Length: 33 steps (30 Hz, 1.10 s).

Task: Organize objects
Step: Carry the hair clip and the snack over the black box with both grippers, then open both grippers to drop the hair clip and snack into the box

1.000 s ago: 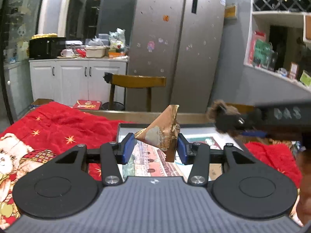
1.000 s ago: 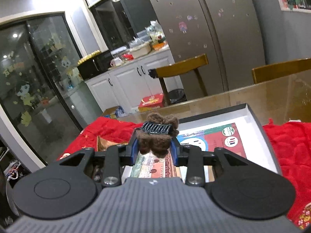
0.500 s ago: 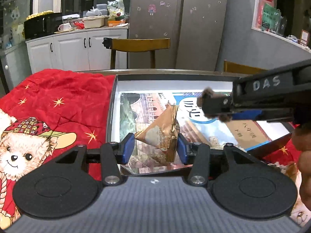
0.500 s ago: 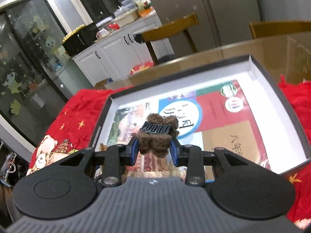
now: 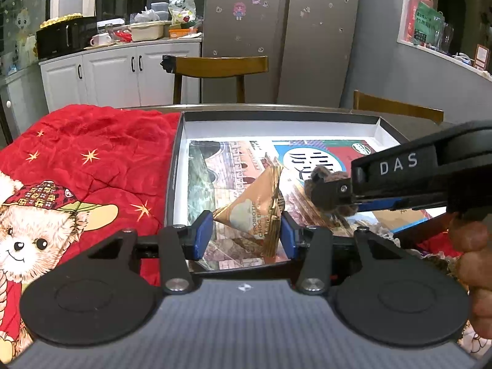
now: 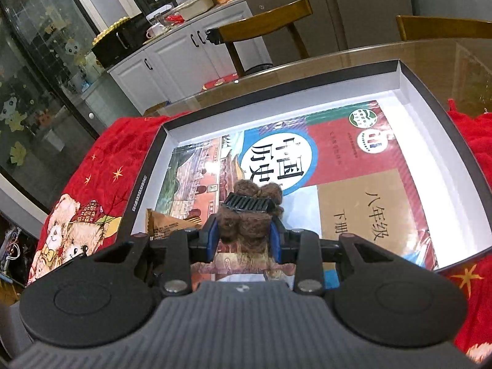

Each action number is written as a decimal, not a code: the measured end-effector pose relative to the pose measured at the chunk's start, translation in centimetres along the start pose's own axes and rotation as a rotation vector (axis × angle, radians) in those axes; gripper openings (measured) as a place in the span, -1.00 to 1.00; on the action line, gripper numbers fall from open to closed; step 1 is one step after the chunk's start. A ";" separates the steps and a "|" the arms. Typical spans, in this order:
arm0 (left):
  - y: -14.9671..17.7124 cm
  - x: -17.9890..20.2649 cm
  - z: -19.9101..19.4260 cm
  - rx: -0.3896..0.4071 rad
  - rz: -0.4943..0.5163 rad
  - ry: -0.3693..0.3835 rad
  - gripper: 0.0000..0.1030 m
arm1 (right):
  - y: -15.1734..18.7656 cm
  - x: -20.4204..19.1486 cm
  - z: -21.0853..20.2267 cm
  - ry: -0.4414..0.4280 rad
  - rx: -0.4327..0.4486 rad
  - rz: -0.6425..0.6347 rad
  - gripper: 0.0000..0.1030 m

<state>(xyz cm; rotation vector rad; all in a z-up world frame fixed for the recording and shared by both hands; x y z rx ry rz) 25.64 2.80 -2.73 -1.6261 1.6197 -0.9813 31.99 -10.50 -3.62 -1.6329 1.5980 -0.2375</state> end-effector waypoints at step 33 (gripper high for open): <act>-0.3 -0.2 0.0 0.012 0.001 0.047 0.38 | -0.5 -1.0 -1.1 -0.046 0.027 -0.012 0.43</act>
Point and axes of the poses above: each gripper's, at about its wrist camera, not at the fingertips, and z roughly the way its jaws point, x to its right, y to its underside, the point moved 8 cm from there along z, roughly the way its jaws point, and after that the axes turned 4 degrees about x, right-handed, at the moved point
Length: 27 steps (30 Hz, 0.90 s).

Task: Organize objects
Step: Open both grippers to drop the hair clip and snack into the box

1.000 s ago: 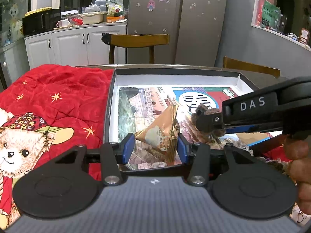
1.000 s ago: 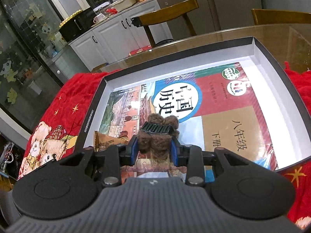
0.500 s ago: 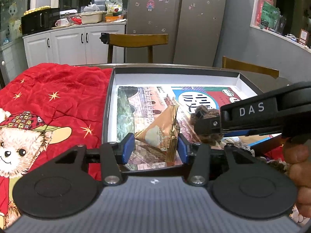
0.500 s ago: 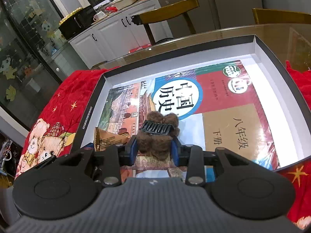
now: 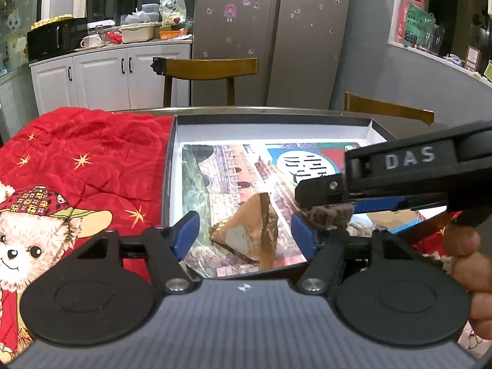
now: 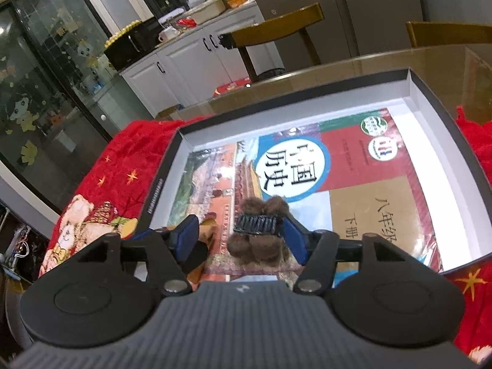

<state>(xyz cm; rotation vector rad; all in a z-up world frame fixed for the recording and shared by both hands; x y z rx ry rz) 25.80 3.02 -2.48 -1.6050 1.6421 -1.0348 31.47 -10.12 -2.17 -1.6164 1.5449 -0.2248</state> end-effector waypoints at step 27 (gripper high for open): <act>-7.4 6.4 -21.5 0.427 -0.014 0.161 0.65 | -2.1 -0.4 -22.2 0.079 0.512 -0.122 0.69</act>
Point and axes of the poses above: each gripper's, at about its wrist camera, not at the fingertips, and z roughly the way its jaws point, x to its right, y to its underside, the point moved 8 cm from there along z, roughly the way its jaws point, and after that the axes turned 4 degrees about x, right-handed, at the moved point
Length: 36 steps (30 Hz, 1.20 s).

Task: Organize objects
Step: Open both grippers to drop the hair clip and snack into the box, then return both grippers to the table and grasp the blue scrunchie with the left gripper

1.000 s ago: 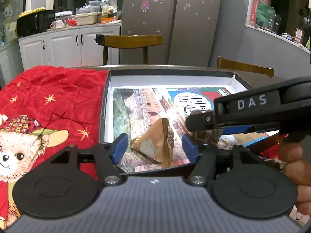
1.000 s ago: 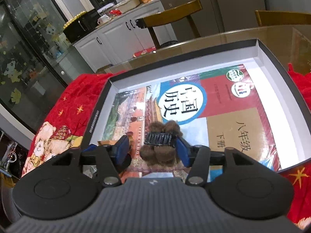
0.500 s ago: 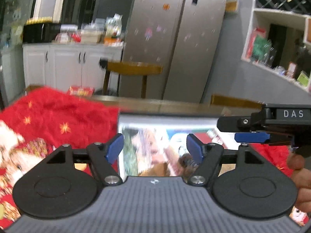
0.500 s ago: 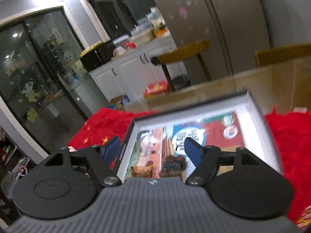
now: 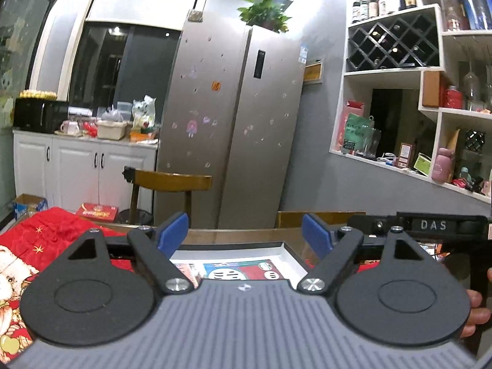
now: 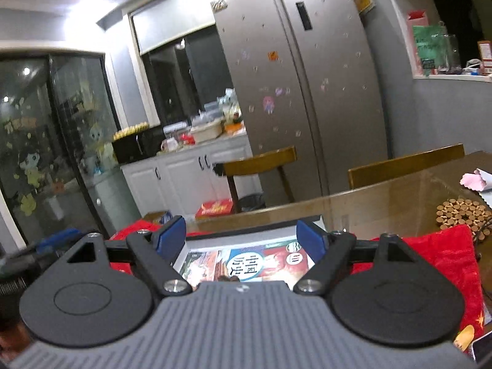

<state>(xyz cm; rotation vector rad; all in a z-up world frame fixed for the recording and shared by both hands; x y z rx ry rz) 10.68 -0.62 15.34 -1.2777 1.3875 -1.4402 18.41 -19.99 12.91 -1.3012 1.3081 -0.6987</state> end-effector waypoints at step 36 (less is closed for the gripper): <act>20.9 2.2 5.0 -0.438 0.035 -0.027 0.65 | 14.5 7.4 4.6 0.158 -0.183 0.082 0.75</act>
Point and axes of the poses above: each gripper's, at about its wrist camera, not at the fingertips, and z roughly the way its jaws point, x to its right, y to its underside, the point moved 8 cm from there along z, roughly the way its jaws point, and after that the axes turned 4 degrees about x, right-handed, at the moved point
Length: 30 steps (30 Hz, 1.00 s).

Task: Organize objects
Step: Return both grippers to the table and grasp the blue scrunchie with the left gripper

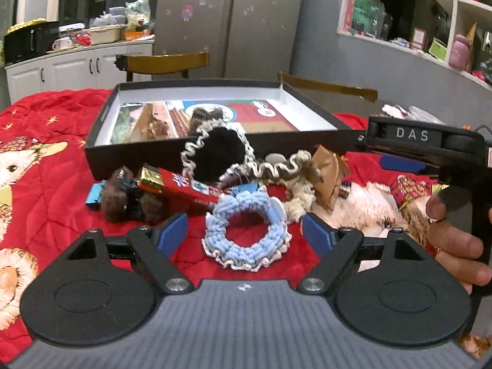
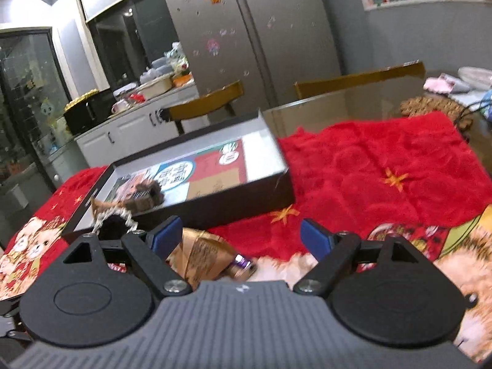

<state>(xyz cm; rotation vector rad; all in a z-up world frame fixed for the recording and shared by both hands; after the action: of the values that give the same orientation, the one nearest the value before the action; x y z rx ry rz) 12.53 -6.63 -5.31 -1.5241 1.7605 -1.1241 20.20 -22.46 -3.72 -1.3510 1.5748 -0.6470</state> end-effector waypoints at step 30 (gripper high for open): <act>0.3 -0.7 1.2 -0.015 -0.036 -0.001 -0.42 | 1.6 -1.8 -0.5 -0.054 -0.039 -0.060 0.04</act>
<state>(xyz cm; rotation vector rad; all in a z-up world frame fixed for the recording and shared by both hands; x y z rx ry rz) 13.50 -6.21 -6.23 -1.5714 1.7514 -1.1300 19.00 -20.45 -4.33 -1.4379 1.5156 -0.6141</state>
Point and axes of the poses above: each gripper's, at about its wrist camera, not at the fingertips, and z roughly the way its jaws point, x to its right, y to its underside, the point moved 8 cm from there along z, roughly the way its jaws point, and after that the axes turned 4 degrees about x, right-handed, at the moved point
